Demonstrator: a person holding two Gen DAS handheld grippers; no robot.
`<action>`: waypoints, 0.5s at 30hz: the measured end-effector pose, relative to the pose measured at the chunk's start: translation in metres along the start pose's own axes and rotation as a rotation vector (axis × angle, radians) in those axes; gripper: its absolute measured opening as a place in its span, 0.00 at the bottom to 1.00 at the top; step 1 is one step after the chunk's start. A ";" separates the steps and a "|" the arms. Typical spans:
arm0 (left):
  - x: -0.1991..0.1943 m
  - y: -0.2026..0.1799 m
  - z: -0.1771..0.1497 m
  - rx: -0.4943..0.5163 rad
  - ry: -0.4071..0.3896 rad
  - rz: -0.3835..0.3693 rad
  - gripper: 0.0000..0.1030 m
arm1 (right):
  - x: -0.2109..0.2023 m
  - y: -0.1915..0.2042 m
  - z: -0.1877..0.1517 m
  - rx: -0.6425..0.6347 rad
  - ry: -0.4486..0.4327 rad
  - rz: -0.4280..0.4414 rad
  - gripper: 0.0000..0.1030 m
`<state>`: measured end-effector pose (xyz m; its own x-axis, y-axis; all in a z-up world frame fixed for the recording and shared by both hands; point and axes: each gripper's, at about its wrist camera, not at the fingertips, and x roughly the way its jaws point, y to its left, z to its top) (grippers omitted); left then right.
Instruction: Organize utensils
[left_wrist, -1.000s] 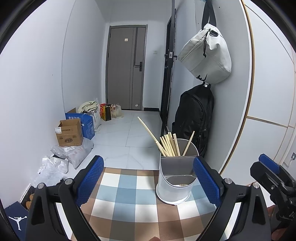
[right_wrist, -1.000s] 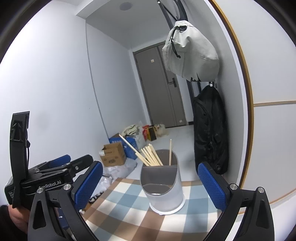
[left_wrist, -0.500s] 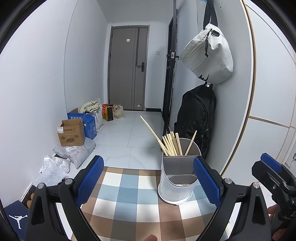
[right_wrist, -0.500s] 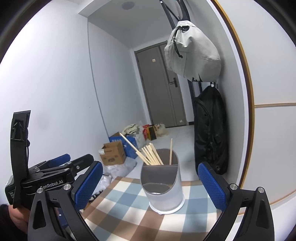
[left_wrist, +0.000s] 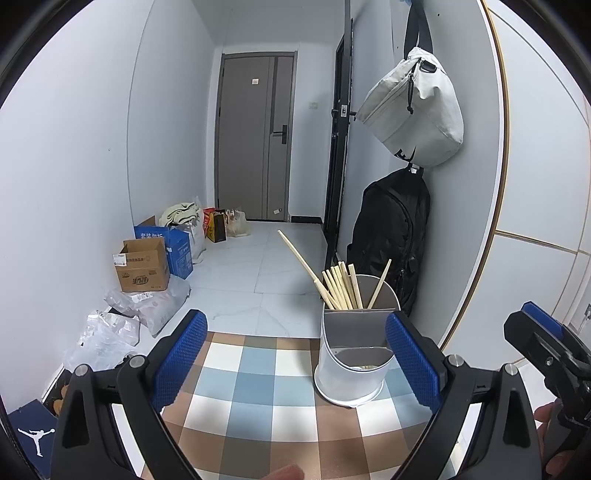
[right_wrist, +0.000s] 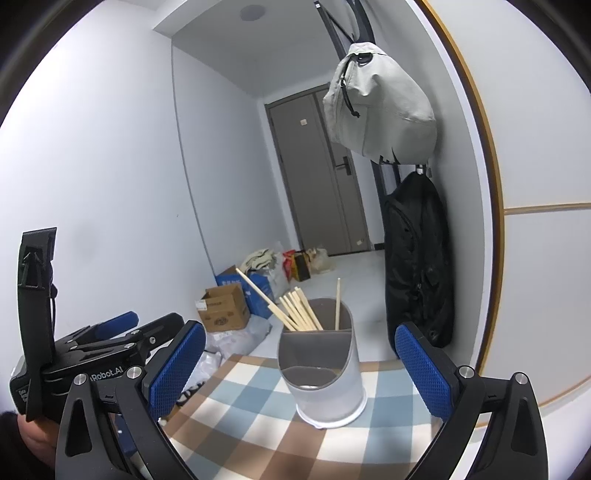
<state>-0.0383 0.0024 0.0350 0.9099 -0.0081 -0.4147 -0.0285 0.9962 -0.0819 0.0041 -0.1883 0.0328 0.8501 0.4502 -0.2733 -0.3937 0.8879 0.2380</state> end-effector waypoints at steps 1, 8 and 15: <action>0.000 0.000 0.000 0.001 0.002 -0.001 0.92 | 0.000 0.000 0.000 0.001 0.000 0.000 1.00; 0.003 -0.001 -0.002 0.009 0.022 0.006 0.92 | -0.001 0.000 0.000 0.002 -0.001 0.000 1.00; 0.001 -0.001 -0.001 0.013 0.010 0.004 0.92 | -0.002 0.000 0.000 -0.001 -0.002 -0.002 1.00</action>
<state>-0.0378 0.0011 0.0341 0.9054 -0.0047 -0.4245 -0.0270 0.9973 -0.0686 0.0027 -0.1891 0.0335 0.8514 0.4486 -0.2717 -0.3926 0.8887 0.2367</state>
